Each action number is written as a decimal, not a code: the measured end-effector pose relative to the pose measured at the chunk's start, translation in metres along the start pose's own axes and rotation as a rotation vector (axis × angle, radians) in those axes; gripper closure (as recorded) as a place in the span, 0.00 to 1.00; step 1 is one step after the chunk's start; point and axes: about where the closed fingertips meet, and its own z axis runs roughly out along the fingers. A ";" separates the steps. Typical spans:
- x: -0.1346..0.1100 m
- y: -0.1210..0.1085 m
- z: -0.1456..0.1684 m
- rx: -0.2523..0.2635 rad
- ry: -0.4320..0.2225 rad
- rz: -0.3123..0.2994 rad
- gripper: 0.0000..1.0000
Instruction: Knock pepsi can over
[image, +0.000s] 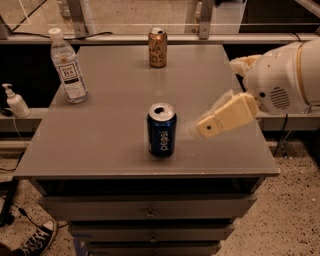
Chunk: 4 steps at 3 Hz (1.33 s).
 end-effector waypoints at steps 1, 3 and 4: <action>0.026 0.011 0.018 -0.025 -0.040 -0.033 0.00; 0.053 0.018 0.065 -0.049 -0.143 -0.051 0.00; 0.056 0.012 0.088 -0.041 -0.191 -0.029 0.00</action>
Offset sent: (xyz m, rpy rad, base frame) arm -0.0055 0.0157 -0.1065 0.1146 -0.0912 0.1178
